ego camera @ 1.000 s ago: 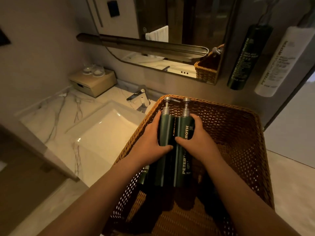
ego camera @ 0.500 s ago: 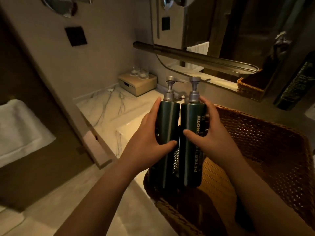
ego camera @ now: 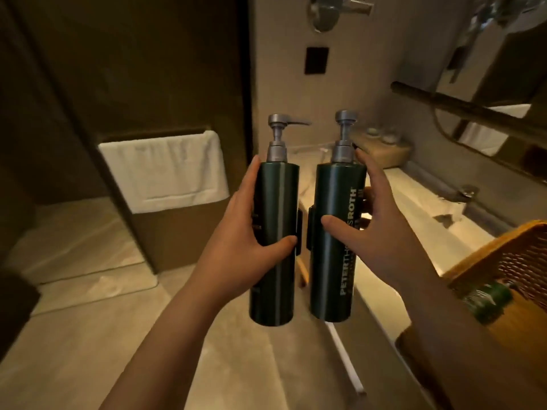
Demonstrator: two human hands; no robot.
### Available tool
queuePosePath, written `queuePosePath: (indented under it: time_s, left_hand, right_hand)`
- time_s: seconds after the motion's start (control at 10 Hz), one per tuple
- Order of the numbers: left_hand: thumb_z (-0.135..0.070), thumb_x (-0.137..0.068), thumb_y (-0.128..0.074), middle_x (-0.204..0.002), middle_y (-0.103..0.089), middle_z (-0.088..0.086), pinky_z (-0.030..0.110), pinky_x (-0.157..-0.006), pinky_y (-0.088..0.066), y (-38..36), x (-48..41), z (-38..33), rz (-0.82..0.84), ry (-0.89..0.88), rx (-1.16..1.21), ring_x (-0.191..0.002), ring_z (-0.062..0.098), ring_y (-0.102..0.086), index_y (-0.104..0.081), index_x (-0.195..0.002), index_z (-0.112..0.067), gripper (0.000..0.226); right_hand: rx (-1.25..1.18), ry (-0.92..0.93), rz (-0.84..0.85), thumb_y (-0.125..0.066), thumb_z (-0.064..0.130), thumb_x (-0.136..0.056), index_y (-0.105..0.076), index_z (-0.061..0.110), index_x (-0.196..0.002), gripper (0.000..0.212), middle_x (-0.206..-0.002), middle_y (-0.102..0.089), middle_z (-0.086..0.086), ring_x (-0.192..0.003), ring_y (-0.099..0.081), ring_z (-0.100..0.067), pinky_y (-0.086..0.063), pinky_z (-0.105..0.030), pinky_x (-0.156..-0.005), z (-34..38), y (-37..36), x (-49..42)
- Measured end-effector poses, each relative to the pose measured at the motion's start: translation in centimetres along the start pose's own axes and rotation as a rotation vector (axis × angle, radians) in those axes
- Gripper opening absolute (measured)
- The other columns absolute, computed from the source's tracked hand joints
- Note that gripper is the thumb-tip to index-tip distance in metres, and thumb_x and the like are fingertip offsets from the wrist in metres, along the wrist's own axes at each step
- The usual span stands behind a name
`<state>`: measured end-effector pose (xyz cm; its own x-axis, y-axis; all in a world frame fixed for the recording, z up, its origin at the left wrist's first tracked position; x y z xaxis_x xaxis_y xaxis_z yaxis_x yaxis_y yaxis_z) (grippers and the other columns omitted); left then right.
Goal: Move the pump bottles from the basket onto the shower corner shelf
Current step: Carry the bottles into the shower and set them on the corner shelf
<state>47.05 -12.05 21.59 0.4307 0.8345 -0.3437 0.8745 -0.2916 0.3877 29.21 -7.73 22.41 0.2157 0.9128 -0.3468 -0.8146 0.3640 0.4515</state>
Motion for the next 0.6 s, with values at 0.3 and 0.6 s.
queuePosePath:
  time_s: [0.3, 0.6]
  left_hand:
    - [-0.036, -0.068, -0.078, -0.122, -0.024, -0.046, 0.011, -0.07, -0.043, 18.0, 11.2, 4.8, -0.301, 0.128, -0.119, -0.104, -0.012, -0.044, 0.004, -0.132, -0.07, 0.109]
    - [-0.034, -0.069, -0.079, -0.141, -0.028, -0.029, 0.01, -0.076, -0.035, 29.9, 20.3, 4.3, -0.615, 0.146, -0.322, -0.109, -0.013, -0.043, 0.006, -0.135, -0.066, 0.112]
  right_hand:
    - [-0.157, 0.132, 0.235, -0.073, 0.037, -0.074, -0.014, 0.063, -0.135, 0.09, -0.112, -0.038, 0.048, -0.095, -0.042, 0.03, -0.036, -0.01, -0.072, 8.4, -18.0, 1.9]
    - [-0.148, 0.37, 0.376, -0.072, 0.043, -0.073, -0.008, 0.068, -0.133, 0.092, -0.112, -0.033, 0.055, -0.096, -0.037, 0.034, -0.033, -0.01, -0.073, 18.3, -29.7, 3.6]
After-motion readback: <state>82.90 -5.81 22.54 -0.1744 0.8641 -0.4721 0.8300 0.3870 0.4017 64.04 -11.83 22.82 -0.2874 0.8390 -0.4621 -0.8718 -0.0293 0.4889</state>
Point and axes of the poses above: each hand's wrist, its own x-axis away from the middle knuckle, its own y-axis out of the back of the hand, z = x × y, the point moved 8 cm from there along -x, towards the middle knuckle
